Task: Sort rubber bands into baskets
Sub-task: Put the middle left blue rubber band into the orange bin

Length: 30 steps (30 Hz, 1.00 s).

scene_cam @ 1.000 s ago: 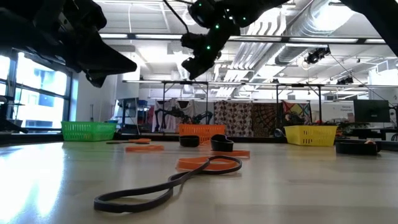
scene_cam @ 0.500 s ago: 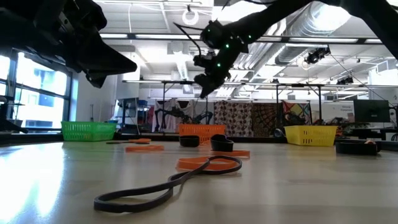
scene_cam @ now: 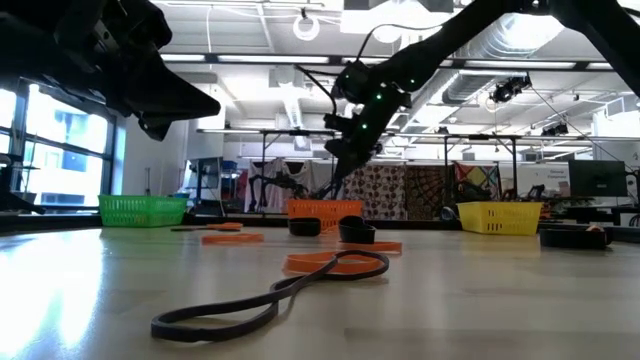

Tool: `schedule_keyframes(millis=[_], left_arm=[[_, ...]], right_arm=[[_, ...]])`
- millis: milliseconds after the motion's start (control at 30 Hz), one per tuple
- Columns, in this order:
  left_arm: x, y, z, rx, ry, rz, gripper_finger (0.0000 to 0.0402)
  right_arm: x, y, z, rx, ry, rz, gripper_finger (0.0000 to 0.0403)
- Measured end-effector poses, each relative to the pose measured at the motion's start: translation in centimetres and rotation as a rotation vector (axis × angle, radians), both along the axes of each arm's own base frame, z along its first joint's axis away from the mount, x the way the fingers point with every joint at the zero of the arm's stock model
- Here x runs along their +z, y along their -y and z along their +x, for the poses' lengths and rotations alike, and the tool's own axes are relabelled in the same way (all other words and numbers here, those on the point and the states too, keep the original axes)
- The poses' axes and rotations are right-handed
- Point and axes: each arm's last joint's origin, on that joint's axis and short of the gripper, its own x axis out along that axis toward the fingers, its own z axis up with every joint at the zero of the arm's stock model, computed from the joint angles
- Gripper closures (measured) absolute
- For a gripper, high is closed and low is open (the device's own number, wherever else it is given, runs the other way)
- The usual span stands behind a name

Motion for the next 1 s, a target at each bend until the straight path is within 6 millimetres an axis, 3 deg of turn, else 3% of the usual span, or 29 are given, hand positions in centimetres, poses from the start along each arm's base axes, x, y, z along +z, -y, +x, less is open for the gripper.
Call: schedule_keyframes(millis=[233,400,667,1000], left_arm=[[0.0,0.0,0.0,0.001,0.000,0.000,0.0401],[0.0,0.0,0.0,0.000,0.000,0.002,0.0401],[0.0,0.0,0.0,0.000,0.000,0.007,0.0401],[0.0,-1.2,0.4,0.059,0.002,0.007,0.0401]], right_arm=[[-0.1,-0.8,0.0,0.072,0.029,0.173,0.0403],[0.2,-0.2,-0.4,-0.027,0.116,0.326,0.0403],[0.2,1.9,-1.8,-0.175,0.170,0.383,0.0403],[1.1,1.9,-1.6,-0.231,0.161,0.408,0.0403]])
